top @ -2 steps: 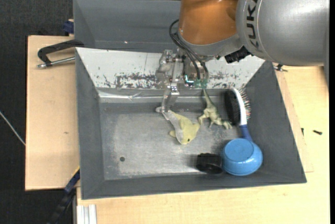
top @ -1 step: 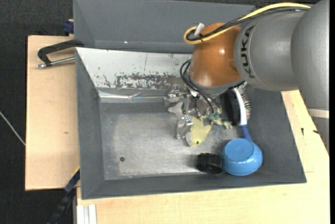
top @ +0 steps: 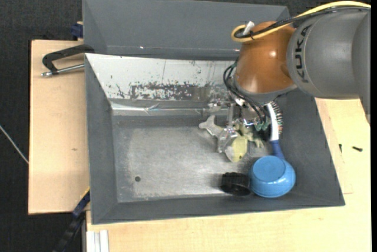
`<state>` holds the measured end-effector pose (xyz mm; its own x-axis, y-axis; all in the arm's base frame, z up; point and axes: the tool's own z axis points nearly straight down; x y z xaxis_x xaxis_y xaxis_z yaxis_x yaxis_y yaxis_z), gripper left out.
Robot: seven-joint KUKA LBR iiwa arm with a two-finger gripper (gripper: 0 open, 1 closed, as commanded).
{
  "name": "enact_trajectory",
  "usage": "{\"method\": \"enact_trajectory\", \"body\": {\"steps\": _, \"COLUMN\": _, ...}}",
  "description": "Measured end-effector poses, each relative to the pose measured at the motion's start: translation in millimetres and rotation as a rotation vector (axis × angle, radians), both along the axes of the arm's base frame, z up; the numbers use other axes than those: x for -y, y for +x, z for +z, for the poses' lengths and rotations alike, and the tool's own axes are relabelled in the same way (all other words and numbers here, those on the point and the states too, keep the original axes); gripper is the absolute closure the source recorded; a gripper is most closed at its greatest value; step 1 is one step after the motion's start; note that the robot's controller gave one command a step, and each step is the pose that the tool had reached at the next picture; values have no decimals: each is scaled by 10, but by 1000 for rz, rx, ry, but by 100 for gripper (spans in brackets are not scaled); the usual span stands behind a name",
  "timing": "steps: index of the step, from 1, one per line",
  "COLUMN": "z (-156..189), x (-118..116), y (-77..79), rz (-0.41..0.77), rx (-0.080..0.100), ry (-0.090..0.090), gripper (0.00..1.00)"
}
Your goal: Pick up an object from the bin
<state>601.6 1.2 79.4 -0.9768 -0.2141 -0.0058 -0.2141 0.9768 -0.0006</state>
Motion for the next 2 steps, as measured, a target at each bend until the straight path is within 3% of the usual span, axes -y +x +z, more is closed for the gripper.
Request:
{"method": "enact_trajectory", "body": {"steps": 1, "z": -3, "x": -28, "y": -2, "rz": 4, "rx": -1, "ry": 1, "gripper": 100}}
{"method": "enact_trajectory", "body": {"steps": 2, "z": 1666, "x": 582, "y": 14, "rz": 94, "rx": 10, "ry": -4, "gripper": 100}}
